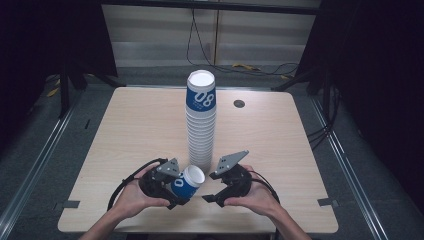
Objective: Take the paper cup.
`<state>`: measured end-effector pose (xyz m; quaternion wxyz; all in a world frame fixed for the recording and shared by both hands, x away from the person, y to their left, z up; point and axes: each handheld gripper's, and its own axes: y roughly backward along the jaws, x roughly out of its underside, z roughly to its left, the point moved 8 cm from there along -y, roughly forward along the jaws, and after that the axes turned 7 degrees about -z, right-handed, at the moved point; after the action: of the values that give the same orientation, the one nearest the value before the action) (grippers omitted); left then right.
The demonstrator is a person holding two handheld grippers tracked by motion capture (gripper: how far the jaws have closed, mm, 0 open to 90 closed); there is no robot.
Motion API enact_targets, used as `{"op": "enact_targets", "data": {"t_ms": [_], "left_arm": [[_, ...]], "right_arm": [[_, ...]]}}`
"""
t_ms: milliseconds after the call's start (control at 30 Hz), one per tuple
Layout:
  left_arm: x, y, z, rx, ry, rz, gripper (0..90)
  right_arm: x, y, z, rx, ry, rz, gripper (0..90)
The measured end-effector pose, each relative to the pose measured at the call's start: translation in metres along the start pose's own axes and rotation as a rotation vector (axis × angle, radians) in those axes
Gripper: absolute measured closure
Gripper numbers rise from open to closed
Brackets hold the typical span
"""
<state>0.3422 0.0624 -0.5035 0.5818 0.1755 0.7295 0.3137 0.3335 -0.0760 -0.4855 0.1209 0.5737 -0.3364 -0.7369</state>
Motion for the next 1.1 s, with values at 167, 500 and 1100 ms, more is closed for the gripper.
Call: {"op": "enact_targets", "data": {"t_ms": [167,500,1100], "left_arm": [[0.003,-0.002,-0.003,0.008,-0.037,0.047,21.5],[0.004,-0.007,-0.008,0.014,-0.06,0.087,21.4],[0.003,-0.015,-0.016,0.038,-0.124,0.166,21.4]], "right_arm": [[0.003,-0.003,0.002,-0.02,0.019,0.035,24.5],[0.01,-0.007,0.008,-0.021,0.065,0.121,21.2],[0.008,-0.01,0.009,-0.063,0.068,0.153,21.3]]}}
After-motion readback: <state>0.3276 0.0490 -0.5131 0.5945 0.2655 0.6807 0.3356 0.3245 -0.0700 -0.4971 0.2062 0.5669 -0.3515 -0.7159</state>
